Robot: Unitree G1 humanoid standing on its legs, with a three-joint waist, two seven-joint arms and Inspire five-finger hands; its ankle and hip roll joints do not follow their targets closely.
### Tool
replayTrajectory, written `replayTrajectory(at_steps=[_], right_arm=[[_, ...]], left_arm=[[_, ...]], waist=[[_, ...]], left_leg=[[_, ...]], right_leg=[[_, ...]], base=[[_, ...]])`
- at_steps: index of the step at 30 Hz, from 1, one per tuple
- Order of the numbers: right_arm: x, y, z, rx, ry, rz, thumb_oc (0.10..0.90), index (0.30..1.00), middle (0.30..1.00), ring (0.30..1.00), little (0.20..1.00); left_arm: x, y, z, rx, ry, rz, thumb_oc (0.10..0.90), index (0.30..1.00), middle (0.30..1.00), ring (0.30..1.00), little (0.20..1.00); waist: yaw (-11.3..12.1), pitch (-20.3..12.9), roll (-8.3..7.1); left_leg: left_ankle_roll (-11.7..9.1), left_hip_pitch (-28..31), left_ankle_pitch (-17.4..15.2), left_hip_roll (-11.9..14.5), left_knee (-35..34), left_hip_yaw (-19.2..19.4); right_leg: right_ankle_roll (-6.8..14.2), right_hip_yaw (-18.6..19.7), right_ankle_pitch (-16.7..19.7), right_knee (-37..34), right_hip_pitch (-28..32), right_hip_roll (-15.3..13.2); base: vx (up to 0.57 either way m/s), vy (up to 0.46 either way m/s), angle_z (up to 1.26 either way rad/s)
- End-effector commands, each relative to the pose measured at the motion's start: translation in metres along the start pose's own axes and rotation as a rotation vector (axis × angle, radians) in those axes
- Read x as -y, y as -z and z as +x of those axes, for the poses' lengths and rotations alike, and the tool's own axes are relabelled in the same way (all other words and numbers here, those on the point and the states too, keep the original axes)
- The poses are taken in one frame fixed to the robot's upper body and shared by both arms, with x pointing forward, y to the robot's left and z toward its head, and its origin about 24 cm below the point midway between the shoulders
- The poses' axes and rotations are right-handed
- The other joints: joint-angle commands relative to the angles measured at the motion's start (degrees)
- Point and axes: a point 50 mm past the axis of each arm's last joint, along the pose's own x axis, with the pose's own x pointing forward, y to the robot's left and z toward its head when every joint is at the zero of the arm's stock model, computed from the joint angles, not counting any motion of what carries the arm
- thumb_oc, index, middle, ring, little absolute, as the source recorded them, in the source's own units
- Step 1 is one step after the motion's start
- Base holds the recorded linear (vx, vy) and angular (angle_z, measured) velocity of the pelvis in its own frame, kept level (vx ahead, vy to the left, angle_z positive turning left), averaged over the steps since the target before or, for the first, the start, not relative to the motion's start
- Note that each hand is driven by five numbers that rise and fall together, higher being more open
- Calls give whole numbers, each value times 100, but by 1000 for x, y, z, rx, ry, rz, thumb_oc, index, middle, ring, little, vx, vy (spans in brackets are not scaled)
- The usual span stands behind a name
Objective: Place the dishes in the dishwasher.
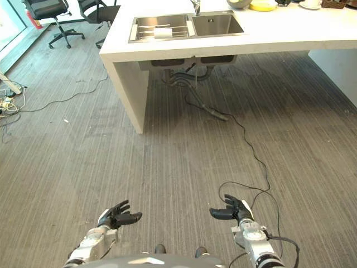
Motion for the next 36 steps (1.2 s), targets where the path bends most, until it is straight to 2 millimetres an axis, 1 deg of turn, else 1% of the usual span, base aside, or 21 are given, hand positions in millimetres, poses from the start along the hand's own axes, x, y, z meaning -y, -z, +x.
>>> replayTrajectory(at_steps=[1, 5, 7, 9, 12, 13, 15, 16, 17, 18, 19, 20, 24, 25, 28, 31, 32, 33, 36], right_arm=[[5, -32, 5, 148, 16, 70, 800, 900, 900, 900, 900], [2, -27, 6, 117, 6, 50, 800, 900, 900, 900, 900], [0, -21, 7, 81, -2, 48, 800, 900, 900, 900, 900], [0, -10, 7, 26, -9, 32, 800, 900, 900, 900, 900], [1, 7, 6, -55, -15, 5, 800, 900, 900, 900, 900], [2, 20, 4, -122, -16, -12, 800, 900, 900, 900, 900], [2, 35, 1, -199, -16, -26, 800, 900, 900, 900, 900], [2, 35, 1, -198, -16, -26, 800, 900, 900, 900, 900], [2, 42, -1, -230, -15, -30, 800, 900, 900, 900, 900], [2, 48, -3, -260, -16, -36, 800, 900, 900, 900, 900], [1, 58, -7, -310, -19, -40, 800, 900, 900, 900, 900], [1, 58, -7, -310, -19, -40, 800, 900, 900, 900, 900], [-1, 81, -17, -410, -24, -27, 800, 900, 900, 900, 900], [-2, 86, -20, -429, -24, -20, 800, 900, 900, 900, 900], [-2, 91, -23, -451, -17, 1, 800, 900, 900, 900, 900], [-2, 87, -20, -434, -10, 25, 800, 900, 900, 900, 900], [-1, 81, -17, -416, -9, 25, 800, 900, 900, 900, 900], [-1, 81, -17, -416, -9, 25, 800, 900, 900, 900, 900], [3, 69, -10, -399, 2, 65, 800, 900, 900, 900, 900]], left_arm=[[9, -34, 8, 129, 28, 23, 800, 900, 900, 900, 900], [7, -27, 10, 90, 22, 84, 800, 900, 900, 900, 900], [5, -21, 10, 49, 18, 121, 800, 900, 900, 900, 900], [3, -11, 11, -5, 12, 197, 800, 900, 900, 900, 900], [-3, 14, 7, -122, 16, 246, 800, 900, 900, 900, 900], [-7, 31, 3, -200, 7, 244, 800, 900, 900, 900, 900], [-11, 46, -2, -273, -3, 266, 800, 900, 900, 900, 900], [-11, 46, -1, -273, -3, 266, 800, 900, 900, 900, 900], [-12, 52, -4, -299, -5, 260, 800, 900, 900, 900, 900], [-14, 58, -6, -328, -6, 259, 800, 900, 900, 900, 900], [-14, 70, -12, -379, -7, 244, 800, 900, 900, 900, 900], [-14, 70, -12, -379, -7, 244, 800, 900, 900, 900, 900], [-15, 85, -19, -440, 2, 267, 800, 900, 900, 900, 900], [-15, 88, -21, -449, 2, 268, 800, 900, 900, 900, 900], [-17, 88, -21, -450, -6, 240, 800, 900, 900, 900, 900], [-18, 81, -18, -424, -12, 226, 800, 900, 900, 900, 900], [-19, 73, -14, -397, -13, 229, 800, 900, 900, 900, 900], [-19, 73, -14, -397, -13, 229, 800, 900, 900, 900, 900], [-17, 58, -7, -357, -6, 239, 800, 900, 900, 900, 900]], waist=[[112, -234, -157], [103, -261, -154], [98, -262, -158], [94, -277, -166], [54, -294, -169], [33, -298, -178], [6, -299, -192], [5, -299, -192], [-3, -296, -197], [-13, -291, -206], [-23, -271, -209], [-23, -271, -209], [-43, -258, -221], [-55, -253, -224], [-73, -234, -235], [-73, -216, -246], [-73, -219, -253], [-71, -216, -253], [-61, -258, -257]], left_leg=[[-366, 3, -180, 203, 8, 163], [-366, 33, -193, 201, 8, 175], [-368, 25, -185, 201, 8, 172], [-368, 18, -178, 208, 8, 182], [-371, 10, -160, 216, 8, 200], [-376, -7, -138, 224, 8, 210], [-382, -30, -123, 230, 8, 217], [-382, -32, -123, 230, 8, 217], [-380, -43, -122, 230, 8, 222], [-377, -57, -121, 235, 8, 235], [-372, -80, -119, 233, 8, 265], [-372, -80, -119, 233, 8, 265], [-362, -81, -144, 224, 8, 311], [-363, -72, -153, 224, 8, 320], [-362, -78, -168, 217, 8, 331], [-352, -114, -165, 206, 8, 308], [-330, -119, -185, 180, 8, 308], [-329, -118, -186, 180, 8, 310], [-267, -84, -269, 96, 8, 297]], right_leg=[[680, -15, 17, 58, -139, -660], [672, -5, 7, 58, -129, -655], [667, 11, 12, 58, -140, -648], [662, 28, 10, 58, -152, -641], [641, 70, 3, 58, -177, -619], [629, 87, 8, 58, -198, -606], [625, 93, 24, 58, -227, -603], [625, 93, 24, 58, -229, -603], [623, 102, 31, 58, -252, -599], [622, 109, 36, 58, -271, -596], [630, 112, 51, 58, -309, -602], [630, 112, 51, 58, -309, -602], [634, 114, 32, 58, -311, -613], [641, 106, 31, 58, -304, -618], [661, 114, 36, 58, -312, -633], [677, 132, 73, 58, -345, -650], [686, 161, 94, 58, -347, -669], [687, 163, 94, 58, -347, -669], [713, 202, 126, 58, -311, -714]], base=[[0, 0, 0], [0, 0, 0], [0, 0, 0], [0, 0, 0], [4, -6, -2], [13, -18, -6], [11, -19, -5], [4, -14, -4], [-2, -16, -3], [0, 0, 0], [0, 0, 0], [-8, 0, -4], [18, 14, -12], [0, 0, 0], [12, 23, -1], [9, 43, 0], [10, 49, 1], [41, 81, 0], [51, 78, -2]])
